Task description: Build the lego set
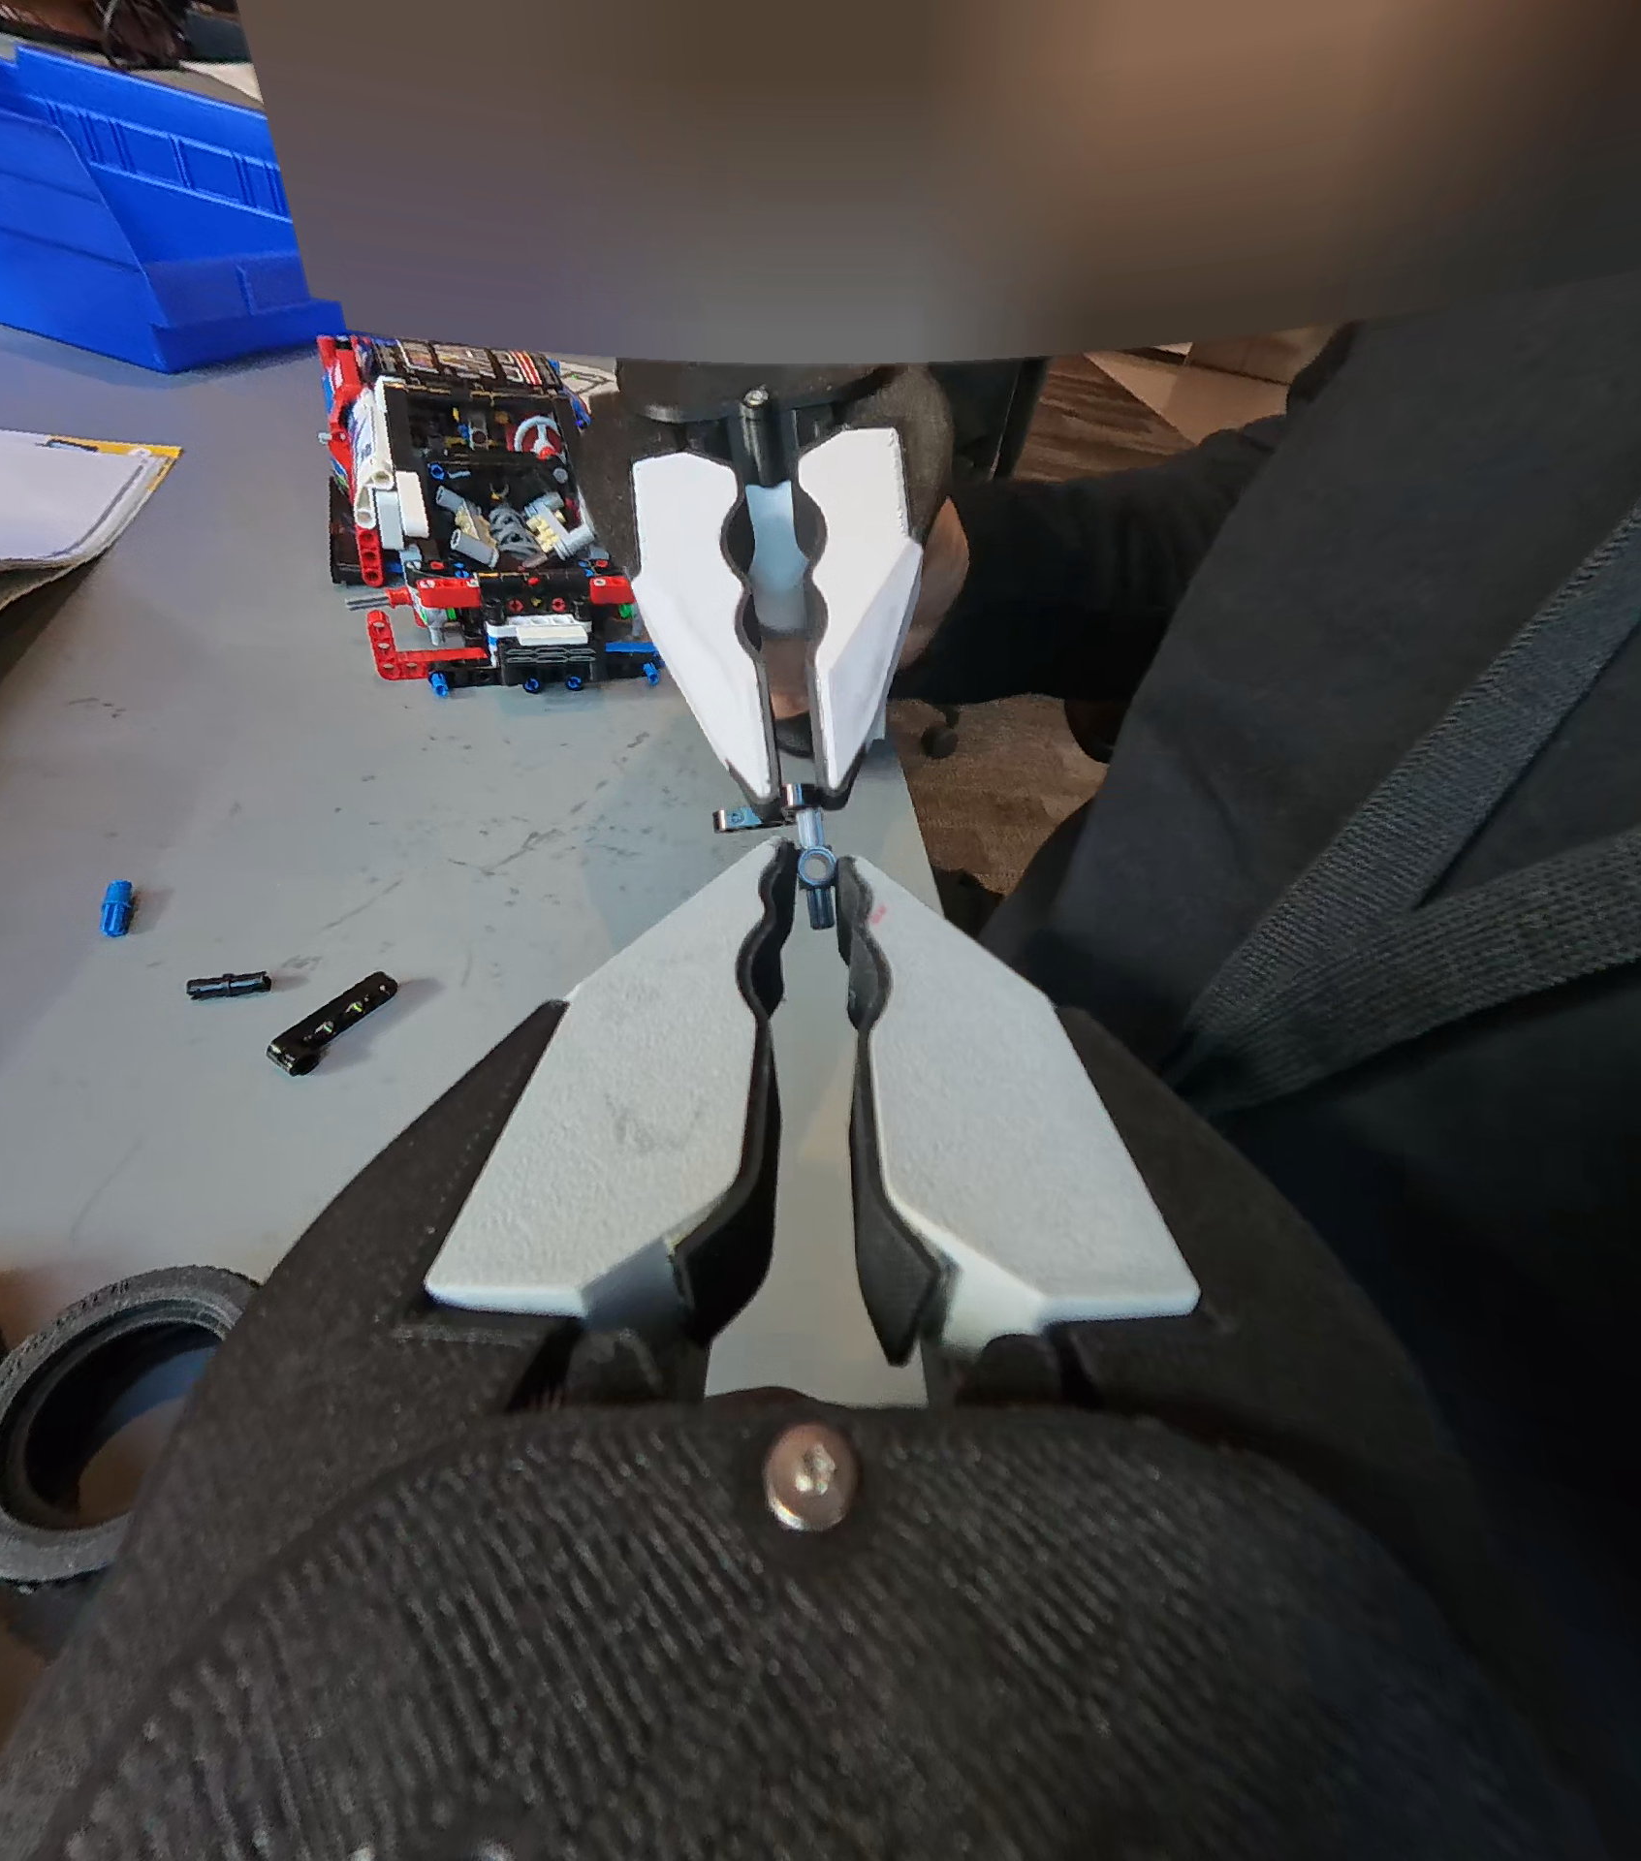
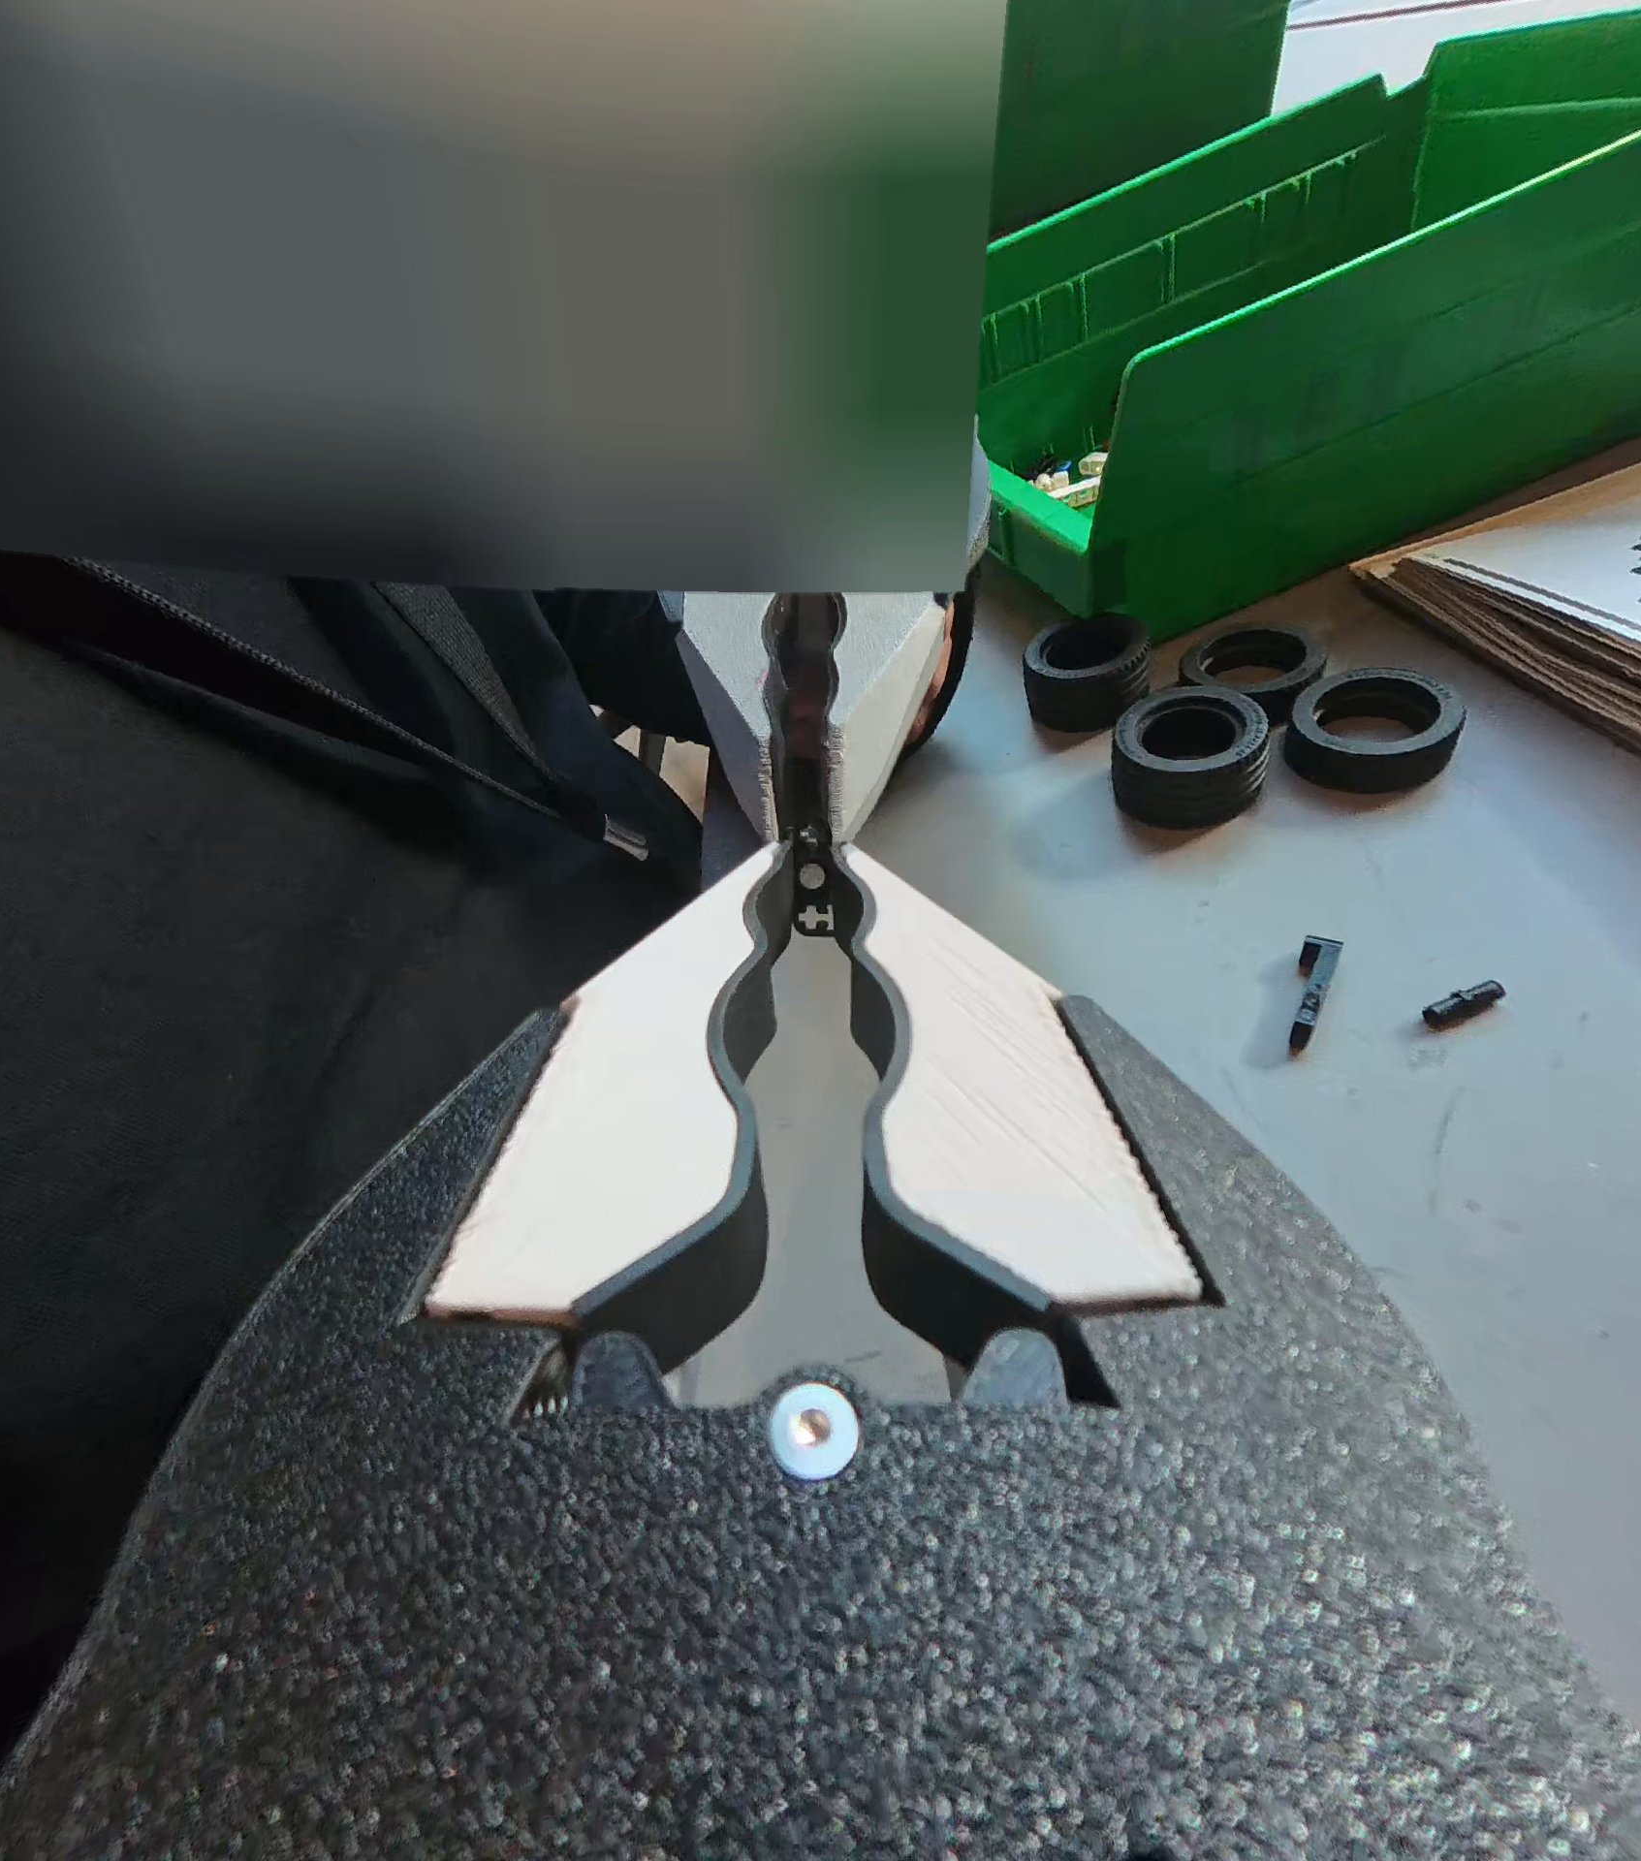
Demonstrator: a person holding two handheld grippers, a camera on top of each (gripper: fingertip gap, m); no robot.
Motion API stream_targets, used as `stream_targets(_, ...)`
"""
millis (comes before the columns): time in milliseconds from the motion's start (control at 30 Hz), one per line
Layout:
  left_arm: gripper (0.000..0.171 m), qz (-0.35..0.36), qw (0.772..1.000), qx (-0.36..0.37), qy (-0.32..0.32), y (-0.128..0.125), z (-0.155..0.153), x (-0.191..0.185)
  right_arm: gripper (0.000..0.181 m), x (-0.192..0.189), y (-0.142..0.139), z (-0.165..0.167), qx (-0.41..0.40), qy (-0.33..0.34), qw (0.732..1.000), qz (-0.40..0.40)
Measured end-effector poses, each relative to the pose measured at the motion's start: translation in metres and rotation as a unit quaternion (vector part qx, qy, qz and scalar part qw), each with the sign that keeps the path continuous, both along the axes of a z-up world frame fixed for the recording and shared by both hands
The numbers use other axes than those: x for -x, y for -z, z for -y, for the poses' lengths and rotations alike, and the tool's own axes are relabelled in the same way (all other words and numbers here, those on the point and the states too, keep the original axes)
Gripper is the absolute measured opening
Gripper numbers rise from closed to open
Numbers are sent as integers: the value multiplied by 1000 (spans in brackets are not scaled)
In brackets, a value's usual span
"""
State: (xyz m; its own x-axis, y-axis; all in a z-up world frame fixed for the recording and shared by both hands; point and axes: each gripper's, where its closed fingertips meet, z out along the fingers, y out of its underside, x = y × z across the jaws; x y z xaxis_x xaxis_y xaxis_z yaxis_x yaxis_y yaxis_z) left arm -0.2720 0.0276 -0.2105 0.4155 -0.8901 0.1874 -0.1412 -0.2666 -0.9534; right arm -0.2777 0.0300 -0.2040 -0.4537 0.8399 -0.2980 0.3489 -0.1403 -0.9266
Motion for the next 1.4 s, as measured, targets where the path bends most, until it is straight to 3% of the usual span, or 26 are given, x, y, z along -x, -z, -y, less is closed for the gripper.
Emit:
stream_targets(633,5,6,1000,-2,2,-2,-2,1,6,0,1,1,2,-11,1000,-14)
stream_targets(767,5,-8,1000,13,10,4,-1,-2,6,-3,6,1,-61,-12,998,-7)
stream_targets(967,5,-92,994,53,20,31,-2,-4,6,-7,35,-1,-189,-36,979,62)
stream_targets(1167,5,-109,992,64,11,37,-4,-2,6,-4,42,-2,-161,-37,985,56)
stream_targets(1400,4,-137,984,111,23,52,-2,-2,6,-4,57,-1,-231,-54,969,66)
